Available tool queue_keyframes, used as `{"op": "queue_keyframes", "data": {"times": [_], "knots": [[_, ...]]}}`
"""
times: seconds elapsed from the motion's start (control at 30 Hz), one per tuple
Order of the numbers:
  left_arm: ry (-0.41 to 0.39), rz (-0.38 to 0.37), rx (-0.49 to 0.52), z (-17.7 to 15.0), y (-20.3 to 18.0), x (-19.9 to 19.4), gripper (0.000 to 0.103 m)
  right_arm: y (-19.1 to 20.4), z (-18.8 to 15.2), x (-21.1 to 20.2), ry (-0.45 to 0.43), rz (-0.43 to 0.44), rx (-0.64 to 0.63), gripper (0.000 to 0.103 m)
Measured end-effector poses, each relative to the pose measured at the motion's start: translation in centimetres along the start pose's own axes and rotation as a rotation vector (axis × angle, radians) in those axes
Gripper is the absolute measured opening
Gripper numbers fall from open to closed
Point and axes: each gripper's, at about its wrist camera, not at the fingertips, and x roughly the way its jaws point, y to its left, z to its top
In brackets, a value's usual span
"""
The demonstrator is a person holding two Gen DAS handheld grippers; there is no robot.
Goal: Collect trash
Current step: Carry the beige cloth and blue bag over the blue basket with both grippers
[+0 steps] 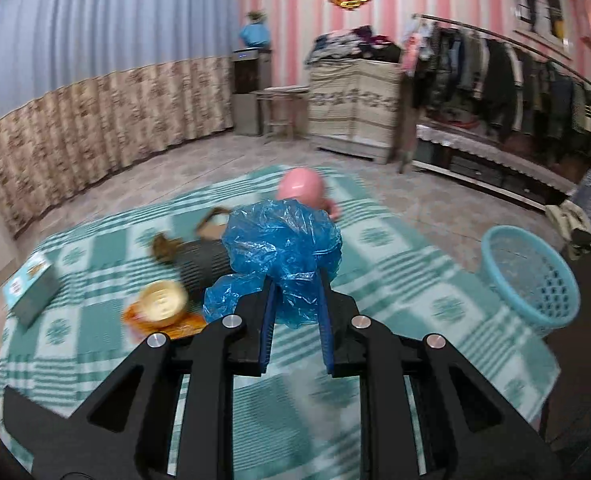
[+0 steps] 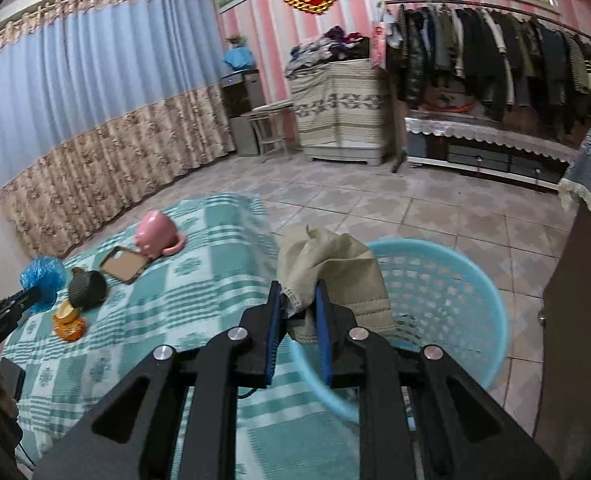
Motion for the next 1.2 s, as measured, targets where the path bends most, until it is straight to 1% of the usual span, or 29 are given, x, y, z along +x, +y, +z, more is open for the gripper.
{"op": "queue_keyframes", "data": {"times": [0.17,0.3,0.4,0.47,0.57,0.67,0.77,0.87,1.07,1.2], "knots": [[-0.013,-0.079,0.062,1.4,-5.6,1.6,0.018,-2.2,0.0,0.4,-0.005,-0.056,0.061,0.017],[-0.011,-0.146,0.115,2.5,-9.8,3.0,0.018,-3.6,0.3,1.0,-0.002,-0.106,0.061,0.017],[-0.018,-0.185,0.154,3.4,-12.8,4.3,0.018,-5.7,0.6,1.0,-0.022,-0.119,0.117,0.017],[-0.017,-0.211,0.166,3.6,-14.2,4.8,0.018,-6.4,0.8,1.1,-0.031,-0.133,0.147,0.017],[0.019,-0.271,0.171,4.0,-17.1,6.8,0.018,-7.6,1.0,1.7,-0.034,-0.166,0.179,0.017],[0.055,-0.308,0.180,3.7,-19.3,8.5,0.018,-8.5,1.1,2.3,-0.026,-0.169,0.187,0.017],[0.086,-0.349,0.213,3.3,-22.1,10.1,0.018,-9.2,1.1,2.4,-0.017,-0.170,0.189,0.017],[0.088,-0.374,0.236,2.8,-24.1,11.0,0.018,-10.0,1.0,2.8,-0.006,-0.171,0.207,0.017],[0.128,-0.401,0.277,2.0,-27.7,13.3,0.018,-11.4,0.6,3.5,0.029,-0.170,0.216,0.017],[0.129,-0.390,0.327,1.4,-29.9,14.2,0.018,-13.0,0.3,3.8,0.045,-0.176,0.253,0.017]]}}
